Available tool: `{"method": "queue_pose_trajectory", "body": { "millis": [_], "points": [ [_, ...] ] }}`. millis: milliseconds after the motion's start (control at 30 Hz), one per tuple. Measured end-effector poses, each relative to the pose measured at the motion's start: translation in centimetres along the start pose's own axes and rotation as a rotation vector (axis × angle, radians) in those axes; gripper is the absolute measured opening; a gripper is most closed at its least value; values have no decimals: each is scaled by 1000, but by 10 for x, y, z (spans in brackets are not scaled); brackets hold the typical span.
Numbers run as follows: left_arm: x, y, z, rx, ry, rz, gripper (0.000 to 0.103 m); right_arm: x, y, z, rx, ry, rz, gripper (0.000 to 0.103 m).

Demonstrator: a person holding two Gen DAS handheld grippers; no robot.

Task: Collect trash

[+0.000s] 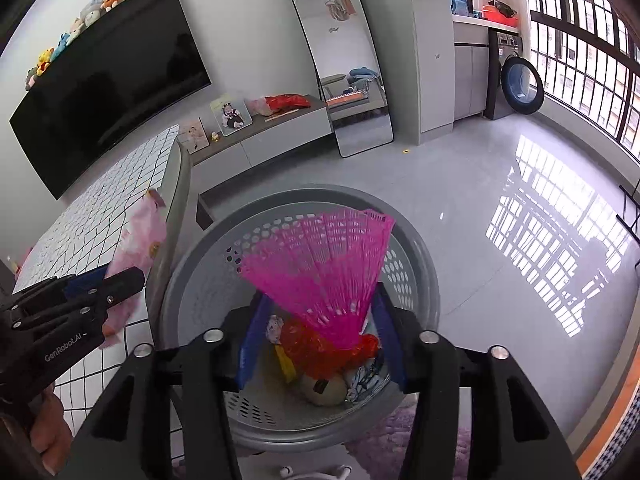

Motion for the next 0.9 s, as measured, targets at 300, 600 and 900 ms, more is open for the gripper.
{"method": "queue_pose_trajectory", "body": {
  "millis": [300, 600, 900],
  "points": [
    [14, 1, 0, 4, 18, -40, 67, 7, -7, 0, -6, -1, 0, 57],
    [20, 0, 4, 13, 40, -51, 75, 11, -6, 4, -3, -8, -7, 57],
    [23, 0, 13, 23, 72, -59, 84, 13, -7, 11, 6, -22, -18, 61]
  ]
}}
Point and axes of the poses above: each gripper's, at about its wrist camera, not at the fingertips, and x roughly against the way its jaws point, z to its left, y to its top, the point moved 8 cm from there along -x, roughly the way its jaws point, and after that the axes turned 8 degrees about z, right-handed, at the moved point
